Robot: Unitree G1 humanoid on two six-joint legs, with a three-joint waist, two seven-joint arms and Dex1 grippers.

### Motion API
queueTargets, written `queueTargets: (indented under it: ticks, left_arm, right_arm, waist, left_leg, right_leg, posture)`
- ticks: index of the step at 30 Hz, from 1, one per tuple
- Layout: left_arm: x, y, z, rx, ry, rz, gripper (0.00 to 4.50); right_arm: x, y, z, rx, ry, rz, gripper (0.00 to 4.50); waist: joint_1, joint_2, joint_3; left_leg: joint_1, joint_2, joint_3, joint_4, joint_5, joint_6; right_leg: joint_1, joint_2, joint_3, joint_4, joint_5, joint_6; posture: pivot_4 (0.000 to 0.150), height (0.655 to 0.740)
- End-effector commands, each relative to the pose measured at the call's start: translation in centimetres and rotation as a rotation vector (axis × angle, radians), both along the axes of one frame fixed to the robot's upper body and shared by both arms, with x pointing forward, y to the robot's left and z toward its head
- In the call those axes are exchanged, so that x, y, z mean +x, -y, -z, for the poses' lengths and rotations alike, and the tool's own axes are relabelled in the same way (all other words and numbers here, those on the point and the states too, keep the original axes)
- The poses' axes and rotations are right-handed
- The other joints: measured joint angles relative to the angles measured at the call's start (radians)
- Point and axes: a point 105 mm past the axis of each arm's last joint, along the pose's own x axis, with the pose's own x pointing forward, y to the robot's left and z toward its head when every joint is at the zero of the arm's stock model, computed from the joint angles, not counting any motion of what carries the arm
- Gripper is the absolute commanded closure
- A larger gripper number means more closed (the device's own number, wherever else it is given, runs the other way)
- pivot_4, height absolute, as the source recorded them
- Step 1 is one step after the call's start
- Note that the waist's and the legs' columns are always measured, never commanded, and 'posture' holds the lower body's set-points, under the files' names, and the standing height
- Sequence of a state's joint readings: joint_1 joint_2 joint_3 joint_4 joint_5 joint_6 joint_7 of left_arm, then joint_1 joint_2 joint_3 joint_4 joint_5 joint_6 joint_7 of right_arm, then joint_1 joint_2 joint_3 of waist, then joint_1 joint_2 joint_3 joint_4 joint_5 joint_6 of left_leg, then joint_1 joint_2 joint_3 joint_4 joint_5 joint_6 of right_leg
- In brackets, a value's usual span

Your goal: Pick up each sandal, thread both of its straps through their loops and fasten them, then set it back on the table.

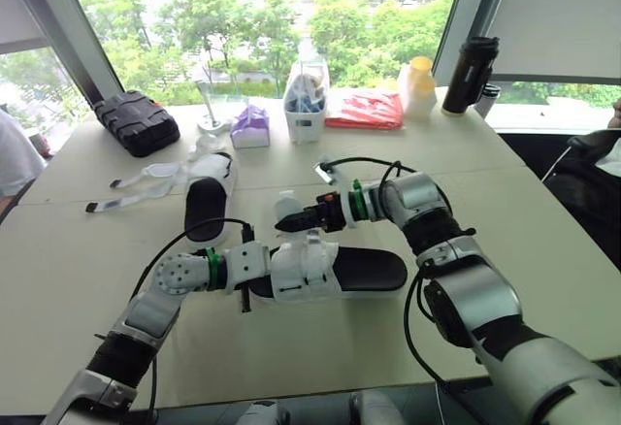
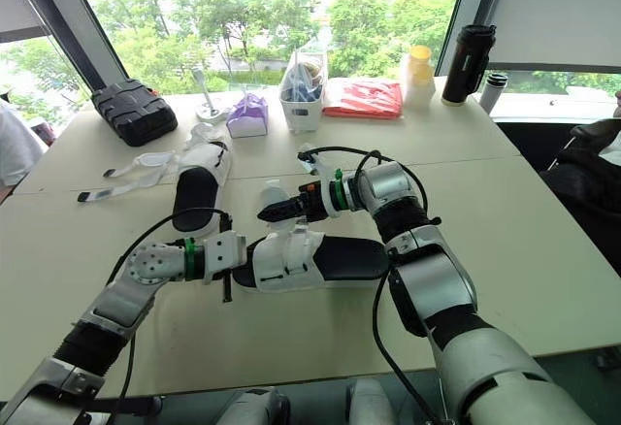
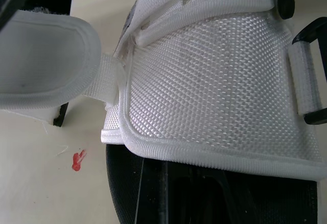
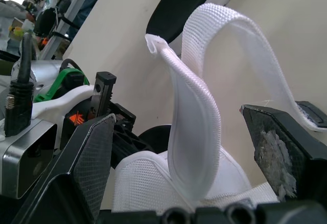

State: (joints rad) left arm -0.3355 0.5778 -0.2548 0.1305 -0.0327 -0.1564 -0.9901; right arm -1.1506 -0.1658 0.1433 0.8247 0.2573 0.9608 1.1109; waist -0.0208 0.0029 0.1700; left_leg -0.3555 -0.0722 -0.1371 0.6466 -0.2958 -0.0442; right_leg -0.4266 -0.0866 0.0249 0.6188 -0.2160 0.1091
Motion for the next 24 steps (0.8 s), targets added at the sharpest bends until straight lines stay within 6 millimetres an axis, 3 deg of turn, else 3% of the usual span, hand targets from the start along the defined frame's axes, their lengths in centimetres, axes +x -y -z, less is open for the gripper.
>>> queueTargets:
  ticks: [1,11,24]
  left_arm:
    - [-0.9,-0.8,3.4,0.081,-0.124,-0.029,4.50]
    - [-1.0,-0.6,3.5,0.075,-0.123,-0.035,4.50]
    - [-0.9,-0.4,3.4,0.070,-0.120,-0.032,4.50]
  right_arm:
    - [0.7,-1.6,-2.4,0.063,0.047,-0.001,0.22]
    - [2.1,-3.1,-4.2,0.146,0.053,0.077,0.22]
    - [3.1,-3.4,-6.7,0.227,0.098,0.139,0.22]
  waist:
    - [0.000,0.000,0.000]
    - [-0.001,0.000,0.000]
    - [0.000,0.000,0.000]
  left_leg:
    - [0.000,0.000,0.000,0.000,0.000,0.000]
    - [0.000,0.000,0.000,0.000,0.000,0.000]
    - [0.000,0.000,0.000,0.000,0.000,0.000]
  right_leg:
    - [0.000,0.000,0.000,0.000,0.000,0.000]
    - [0.000,0.000,0.000,0.000,0.000,0.000]
    - [0.000,0.000,0.000,0.000,0.000,0.000]
  posture:
    - [0.150,0.7400]
    - [0.150,0.7400]
    - [0.150,0.7400]
